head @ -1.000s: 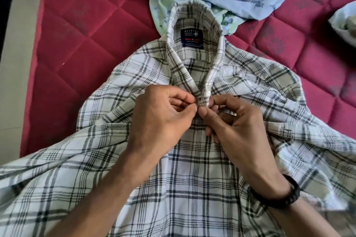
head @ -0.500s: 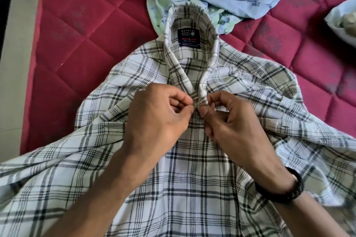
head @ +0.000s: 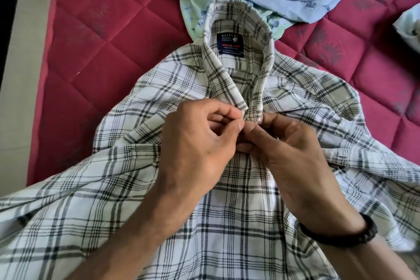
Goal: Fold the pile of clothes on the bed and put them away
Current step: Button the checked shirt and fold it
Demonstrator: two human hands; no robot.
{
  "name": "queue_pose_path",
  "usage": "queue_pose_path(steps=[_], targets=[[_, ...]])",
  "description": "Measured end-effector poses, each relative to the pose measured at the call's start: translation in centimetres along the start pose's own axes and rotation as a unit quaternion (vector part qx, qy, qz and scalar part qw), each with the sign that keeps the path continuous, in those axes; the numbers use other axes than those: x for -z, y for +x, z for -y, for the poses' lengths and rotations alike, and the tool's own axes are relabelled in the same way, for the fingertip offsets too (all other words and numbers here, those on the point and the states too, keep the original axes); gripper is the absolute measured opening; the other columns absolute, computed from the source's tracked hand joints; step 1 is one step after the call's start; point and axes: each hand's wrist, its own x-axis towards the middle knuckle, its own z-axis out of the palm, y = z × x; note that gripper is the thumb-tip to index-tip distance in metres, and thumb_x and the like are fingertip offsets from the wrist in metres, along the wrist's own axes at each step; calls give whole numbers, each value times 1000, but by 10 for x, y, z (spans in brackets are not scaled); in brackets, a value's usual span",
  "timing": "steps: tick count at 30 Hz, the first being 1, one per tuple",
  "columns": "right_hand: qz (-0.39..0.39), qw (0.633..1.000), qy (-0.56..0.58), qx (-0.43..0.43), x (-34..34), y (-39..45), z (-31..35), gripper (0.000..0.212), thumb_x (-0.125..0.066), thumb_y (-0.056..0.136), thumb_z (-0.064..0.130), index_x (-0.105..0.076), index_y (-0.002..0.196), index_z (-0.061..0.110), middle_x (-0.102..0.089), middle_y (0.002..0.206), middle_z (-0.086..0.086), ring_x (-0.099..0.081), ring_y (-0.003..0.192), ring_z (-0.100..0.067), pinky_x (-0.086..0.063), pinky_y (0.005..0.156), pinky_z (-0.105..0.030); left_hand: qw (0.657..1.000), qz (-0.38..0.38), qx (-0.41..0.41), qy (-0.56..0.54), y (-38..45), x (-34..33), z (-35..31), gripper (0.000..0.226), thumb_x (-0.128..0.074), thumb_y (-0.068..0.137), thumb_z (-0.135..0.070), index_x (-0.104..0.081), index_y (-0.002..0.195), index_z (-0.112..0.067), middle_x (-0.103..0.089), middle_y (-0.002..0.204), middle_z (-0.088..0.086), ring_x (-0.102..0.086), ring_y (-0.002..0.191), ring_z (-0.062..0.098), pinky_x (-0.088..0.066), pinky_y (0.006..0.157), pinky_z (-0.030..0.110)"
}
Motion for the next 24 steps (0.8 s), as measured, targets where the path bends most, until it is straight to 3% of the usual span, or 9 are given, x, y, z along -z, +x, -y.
queue_pose_path(steps=[2,6,10,14,19,24], targets=[[2,999,45,-16,0,0,0,14,-71,94,10,-69,101,-2,-76,99,-19,-75,92,-27,-62,82,-31,1000,-5,1,-13,0,-2,1,11,-84,86,-17,-80,96,-19,-77,84,-12,-74,76,-2,-61,67,20],[-1,998,61,-31,1,0,-2,6,-72,92,10,-73,96,6,-77,101,-18,-74,99,-30,-55,78,-32,996,3,48,-81,3,0,6,12,-83,86,-13,-80,97,-17,-79,84,-7,-76,78,6,-62,72,23],[-9,997,62,-37,1,0,-5,18,-75,90,9,-75,106,1,-77,104,-19,-70,110,-42,-53,83,-34,985,27,102,-134,8,3,9,13,-82,85,-10,-79,96,-17,-80,85,-3,-78,79,11,-60,70,19],[5,998,47,-45,4,2,-2,22,-75,88,11,-77,108,2,-78,103,-18,-72,107,-38,-52,82,-33,969,46,154,-186,11,4,10,14,-80,86,-8,-79,99,-13,-80,83,1,-78,78,13,-55,66,14],[46,998,3,-45,10,4,4,17,-74,90,11,-81,105,9,-77,90,-8,-68,82,-14,-50,72,-23,975,36,156,-156,14,5,16,13,-79,88,-9,-79,95,-19,-80,84,-2,-77,76,12,-58,69,20],[32,999,13,-17,7,3,-1,15,-74,89,9,-81,102,7,-79,96,-10,-71,87,-16,-54,70,-20,988,38,112,-98,11,6,17,12,-81,88,-17,-80,97,-26,-79,88,-8,-77,82,8,-63,77,31]])
